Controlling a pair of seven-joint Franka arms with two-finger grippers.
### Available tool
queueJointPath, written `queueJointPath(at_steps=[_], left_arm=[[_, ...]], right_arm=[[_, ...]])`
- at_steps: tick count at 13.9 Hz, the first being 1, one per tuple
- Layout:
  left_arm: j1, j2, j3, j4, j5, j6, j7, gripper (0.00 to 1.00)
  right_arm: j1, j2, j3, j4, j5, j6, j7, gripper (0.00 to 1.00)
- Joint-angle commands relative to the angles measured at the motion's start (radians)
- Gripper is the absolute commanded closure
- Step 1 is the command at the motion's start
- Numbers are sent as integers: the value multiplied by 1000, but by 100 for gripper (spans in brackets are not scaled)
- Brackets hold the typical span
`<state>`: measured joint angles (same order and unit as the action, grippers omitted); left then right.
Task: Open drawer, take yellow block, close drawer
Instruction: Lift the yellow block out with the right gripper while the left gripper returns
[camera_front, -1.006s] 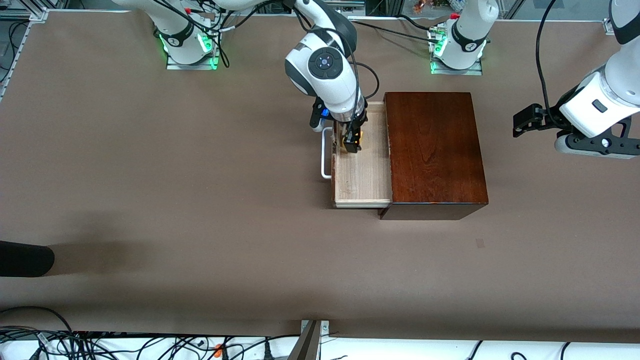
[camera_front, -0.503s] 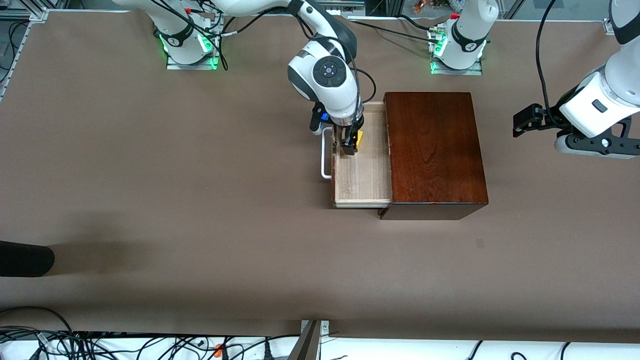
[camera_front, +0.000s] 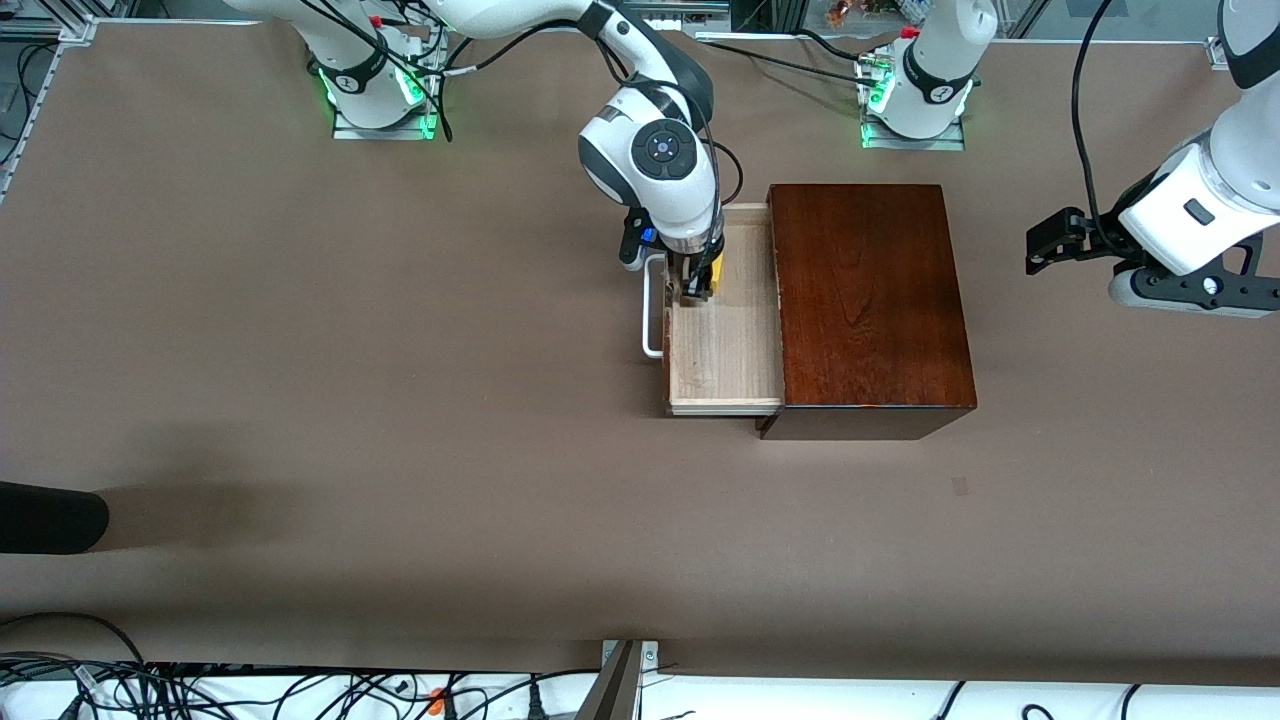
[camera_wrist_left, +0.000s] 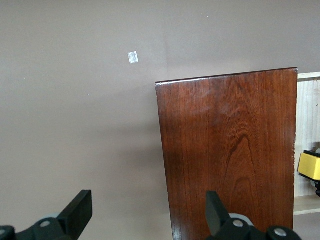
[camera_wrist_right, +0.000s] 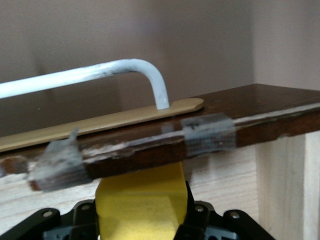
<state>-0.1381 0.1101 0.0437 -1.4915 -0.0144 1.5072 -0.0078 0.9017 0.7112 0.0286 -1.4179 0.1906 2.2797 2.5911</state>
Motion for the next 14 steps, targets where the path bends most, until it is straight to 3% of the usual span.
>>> queueJointPath(at_steps=[1, 5, 7, 12, 14], left_arm=[[-5, -15, 5, -9, -12, 4, 22, 0], [-5, -15, 5, -9, -10, 4, 22, 0], [-5, -17, 5, -9, -10, 4, 22, 0], [-6, -17, 2, 4, -10, 2, 20, 0], [-8, -17, 2, 5, -10, 2, 22, 0]], right_arm=[[-17, -35, -3, 2, -8, -17, 4, 81], [-46, -99, -4, 106, -8, -142, -26, 80], [-49, -157, -7, 106, -16, -161, -155, 80], [-60, -205, -160, 91, -11, -224, -487, 80], [-119, -203, -174, 83, -5, -249, -653, 80]])
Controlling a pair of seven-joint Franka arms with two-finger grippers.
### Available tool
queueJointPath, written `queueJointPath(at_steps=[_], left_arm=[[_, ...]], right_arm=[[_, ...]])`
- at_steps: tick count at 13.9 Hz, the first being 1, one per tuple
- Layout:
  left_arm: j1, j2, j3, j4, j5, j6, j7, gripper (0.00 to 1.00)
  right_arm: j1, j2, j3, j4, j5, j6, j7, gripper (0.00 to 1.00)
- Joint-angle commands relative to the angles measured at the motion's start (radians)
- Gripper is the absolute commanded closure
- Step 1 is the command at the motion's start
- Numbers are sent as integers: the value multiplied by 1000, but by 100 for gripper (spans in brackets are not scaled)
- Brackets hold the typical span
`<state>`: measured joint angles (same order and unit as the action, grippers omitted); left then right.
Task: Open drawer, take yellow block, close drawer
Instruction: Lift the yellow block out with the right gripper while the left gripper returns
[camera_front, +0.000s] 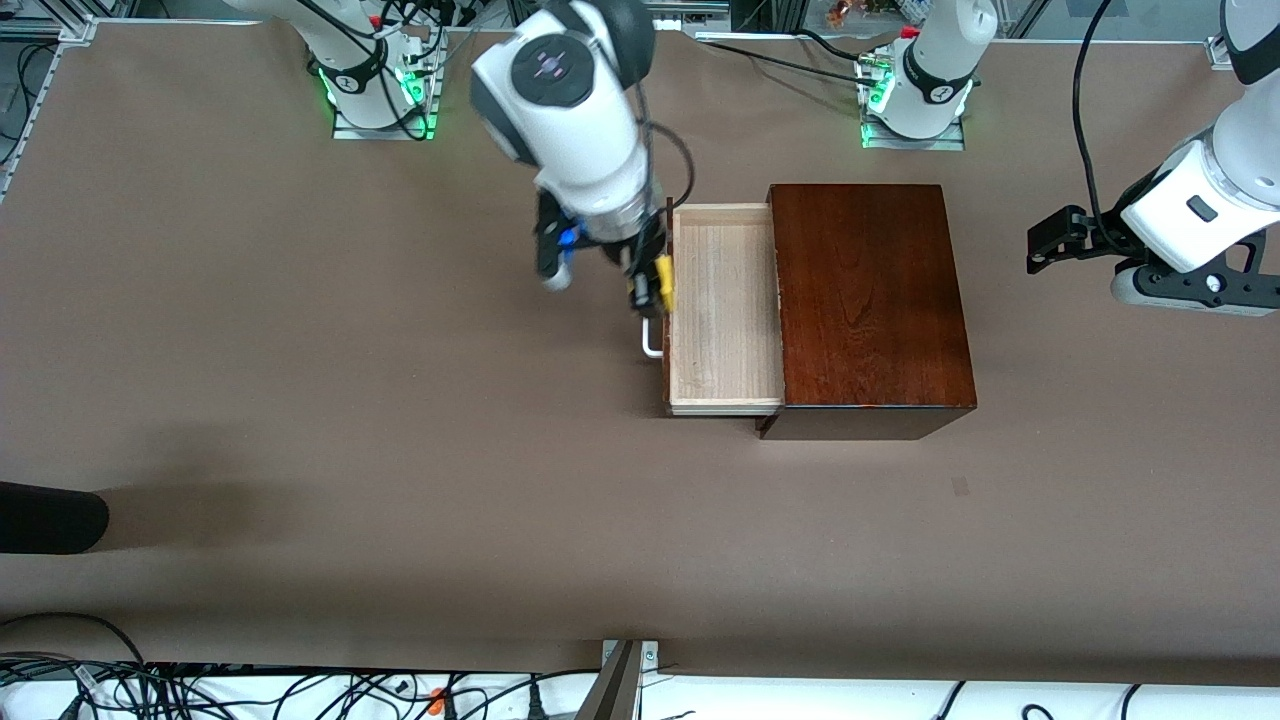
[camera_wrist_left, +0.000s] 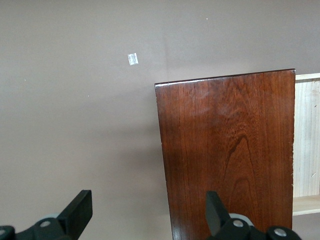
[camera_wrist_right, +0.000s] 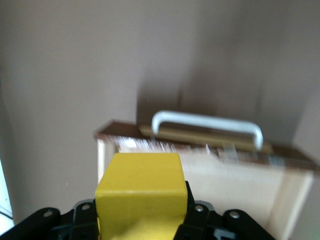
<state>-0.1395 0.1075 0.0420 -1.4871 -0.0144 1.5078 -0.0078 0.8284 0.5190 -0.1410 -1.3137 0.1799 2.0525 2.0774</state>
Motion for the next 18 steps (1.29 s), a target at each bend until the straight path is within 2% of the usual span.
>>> queueJointPath(at_steps=[1, 3, 6, 10, 12, 14, 18], left_arm=[[-6, -14, 4, 1, -10, 2, 22, 0], [-15, -15, 1, 10, -13, 2, 12, 0], [-18, -6, -68, 22, -18, 2, 20, 0], [-28, 18, -224, 24, -16, 8, 14, 0], [-35, 64, -293, 33, -22, 22, 9, 0], [-70, 118, -356, 74, -15, 52, 11, 0], [-228, 198, -373, 91, -15, 133, 54, 0]], right_arm=[[-73, -10, -5, -30, 7, -26, -214, 80], [-118, -5, -6, -64, 7, -31, -377, 80], [-193, -2, -6, -125, 7, -31, -648, 79], [-250, 22, -6, -180, 7, -29, -990, 80], [-285, 23, -6, -222, 7, -29, -1197, 80], [-322, 23, -6, -258, 7, -25, -1397, 80], [-428, 44, -6, -321, 9, -6, -1788, 79]])
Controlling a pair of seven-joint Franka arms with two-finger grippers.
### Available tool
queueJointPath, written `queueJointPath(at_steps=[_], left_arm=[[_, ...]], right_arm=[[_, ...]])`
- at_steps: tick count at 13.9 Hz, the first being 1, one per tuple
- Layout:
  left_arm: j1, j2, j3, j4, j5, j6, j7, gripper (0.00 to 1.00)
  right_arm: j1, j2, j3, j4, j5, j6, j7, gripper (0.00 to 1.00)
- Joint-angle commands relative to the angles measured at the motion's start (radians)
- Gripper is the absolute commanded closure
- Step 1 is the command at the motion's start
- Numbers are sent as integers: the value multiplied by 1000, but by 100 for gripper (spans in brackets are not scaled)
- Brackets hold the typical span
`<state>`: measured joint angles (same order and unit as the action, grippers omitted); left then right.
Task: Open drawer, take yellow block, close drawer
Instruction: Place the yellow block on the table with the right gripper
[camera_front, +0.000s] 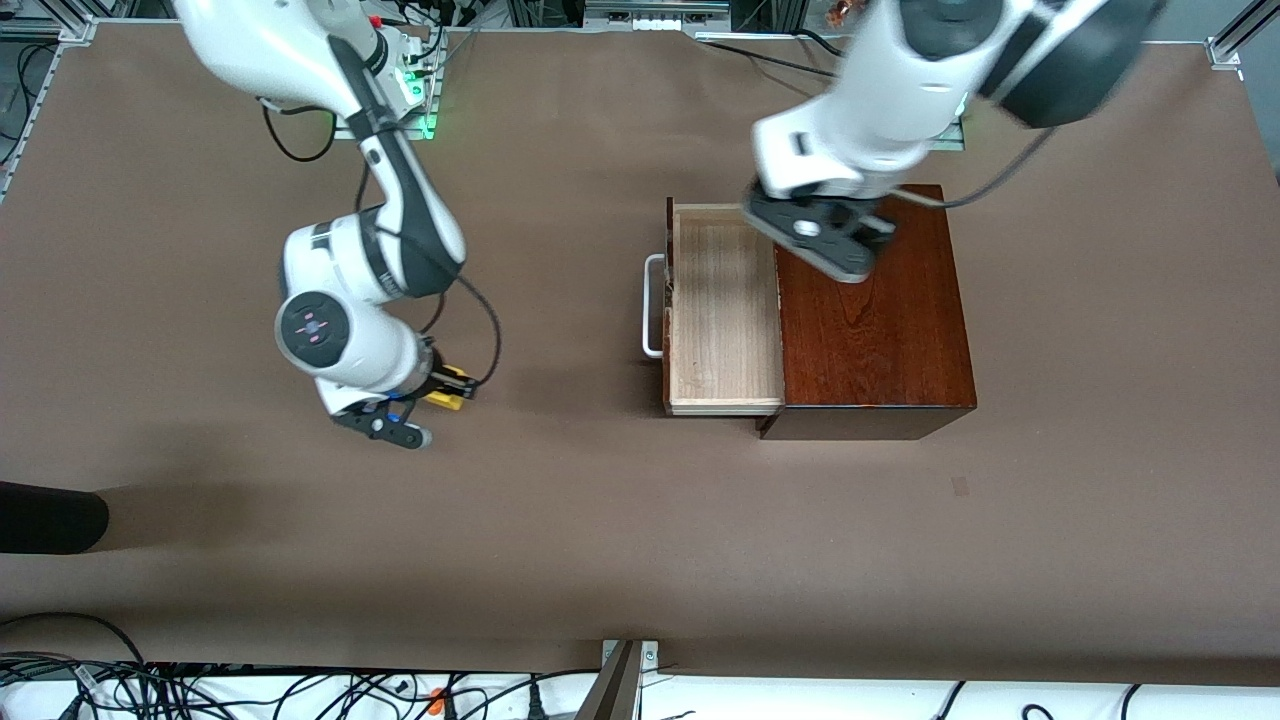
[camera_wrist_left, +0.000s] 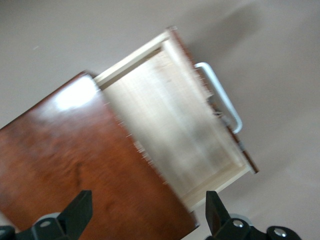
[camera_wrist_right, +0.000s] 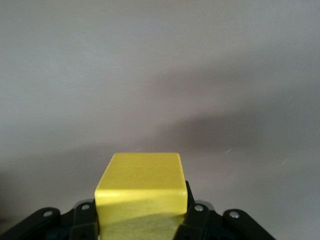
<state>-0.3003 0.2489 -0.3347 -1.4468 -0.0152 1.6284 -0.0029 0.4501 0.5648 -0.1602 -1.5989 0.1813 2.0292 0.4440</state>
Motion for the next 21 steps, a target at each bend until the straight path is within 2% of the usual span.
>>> queueJointPath(at_steps=[1, 4, 8, 11, 12, 13, 14, 15, 18, 21], left_arm=[[-115, 72, 3, 51, -8, 28, 94, 0], [-201, 128, 3, 51, 40, 114, 300, 0], [-224, 226, 3, 54, 41, 191, 639, 0], [-243, 286, 3, 65, 69, 235, 791, 0], [-266, 312, 3, 81, 96, 241, 835, 0], [-282, 338, 3, 100, 112, 243, 850, 0], [-296, 360, 5, 108, 121, 245, 848, 0], [-298, 375, 5, 109, 124, 251, 842, 0], [-301, 417, 13, 108, 127, 283, 842, 0], [-301, 421, 5, 105, 253, 286, 840, 0]], right_arm=[[-71, 9, 13, -36, 7, 17, -210, 79], [-117, 36, 13, -55, 6, 61, -327, 79], [-174, 64, 13, -193, 7, 330, -518, 78], [-191, 61, 11, -217, 7, 347, -510, 75], [-191, 60, 11, -219, 7, 342, -508, 70], [-194, 61, 11, -219, 7, 342, -504, 56], [-195, 61, 11, -219, 9, 342, -473, 25], [-195, 58, 13, -216, 9, 342, -426, 1], [-183, 14, 16, -196, 6, 272, -341, 0], [-192, -84, 10, -185, 4, 195, -357, 0]])
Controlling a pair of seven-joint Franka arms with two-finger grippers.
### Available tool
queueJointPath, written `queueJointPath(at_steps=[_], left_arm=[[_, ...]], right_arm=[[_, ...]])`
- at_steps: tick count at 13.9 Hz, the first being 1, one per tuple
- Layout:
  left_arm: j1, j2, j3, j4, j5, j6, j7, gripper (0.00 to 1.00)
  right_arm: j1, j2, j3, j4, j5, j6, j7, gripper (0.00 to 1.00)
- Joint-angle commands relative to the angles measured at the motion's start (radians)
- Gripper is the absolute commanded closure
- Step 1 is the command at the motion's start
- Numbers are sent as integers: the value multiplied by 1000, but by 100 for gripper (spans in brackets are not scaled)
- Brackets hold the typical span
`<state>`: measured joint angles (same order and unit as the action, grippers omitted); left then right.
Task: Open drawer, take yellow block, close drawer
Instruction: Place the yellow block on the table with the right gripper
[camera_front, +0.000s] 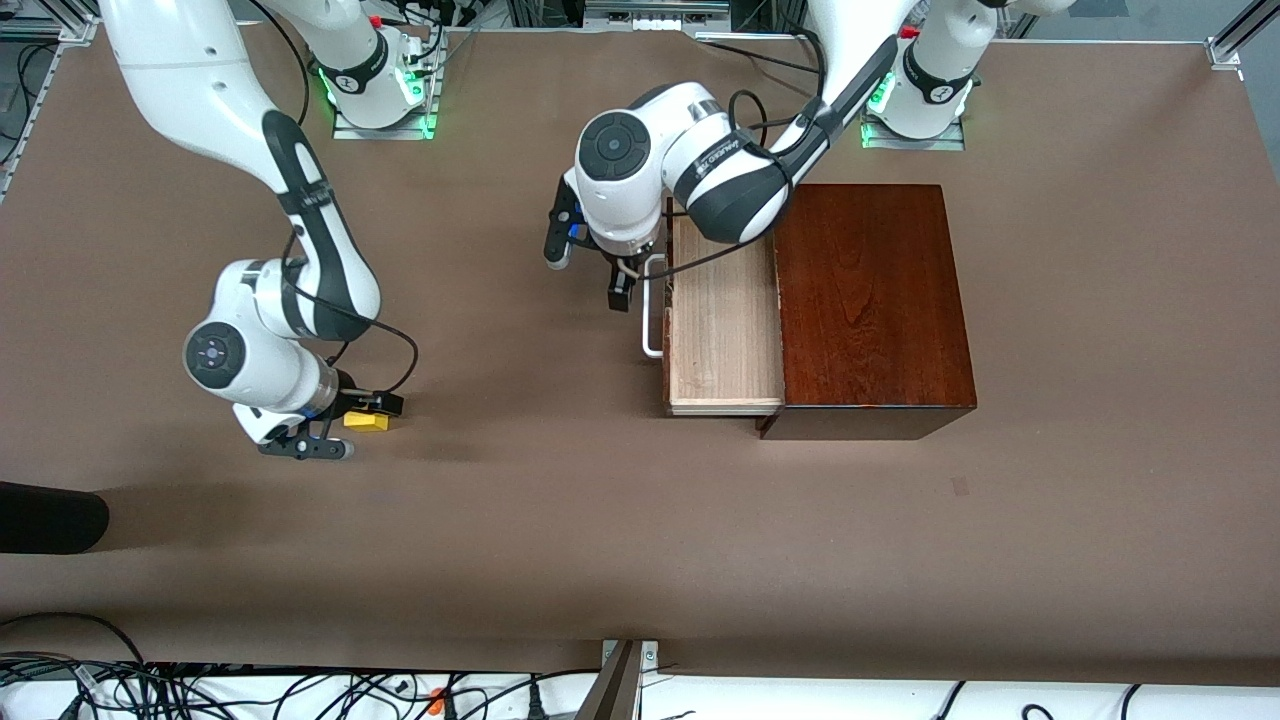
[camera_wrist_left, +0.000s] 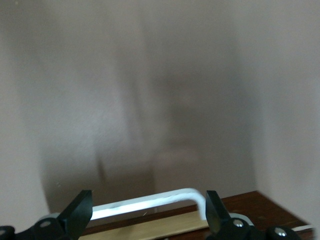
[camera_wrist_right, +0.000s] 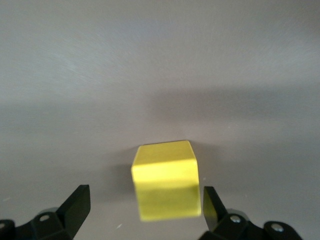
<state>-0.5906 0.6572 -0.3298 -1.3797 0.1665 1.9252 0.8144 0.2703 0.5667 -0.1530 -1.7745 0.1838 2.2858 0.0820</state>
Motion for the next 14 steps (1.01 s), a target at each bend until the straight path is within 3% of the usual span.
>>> queueJointPath(at_steps=[1, 7, 9, 11, 13, 14], left_arm=[[-11, 12, 2, 33, 76, -14, 23, 0], [-5, 9, 9, 7, 82, -49, 25, 0], [-8, 7, 8, 5, 82, -67, -4, 0], [-18, 7, 9, 4, 97, -72, -35, 0], [-18, 7, 9, -10, 110, -72, -50, 0], [-18, 6, 11, -18, 110, -74, -60, 0]], right_arm=[[-14, -123, 0, 3, 2, -103, 10, 0], [-14, -352, -68, 72, -53, -360, 4, 0], [-8, -370, -69, 174, -119, -504, -27, 0], [-17, -375, -79, 275, -127, -653, -31, 0], [-72, -425, -44, 297, -153, -681, -44, 0], [-118, -457, 8, 294, -167, -683, -53, 0]])
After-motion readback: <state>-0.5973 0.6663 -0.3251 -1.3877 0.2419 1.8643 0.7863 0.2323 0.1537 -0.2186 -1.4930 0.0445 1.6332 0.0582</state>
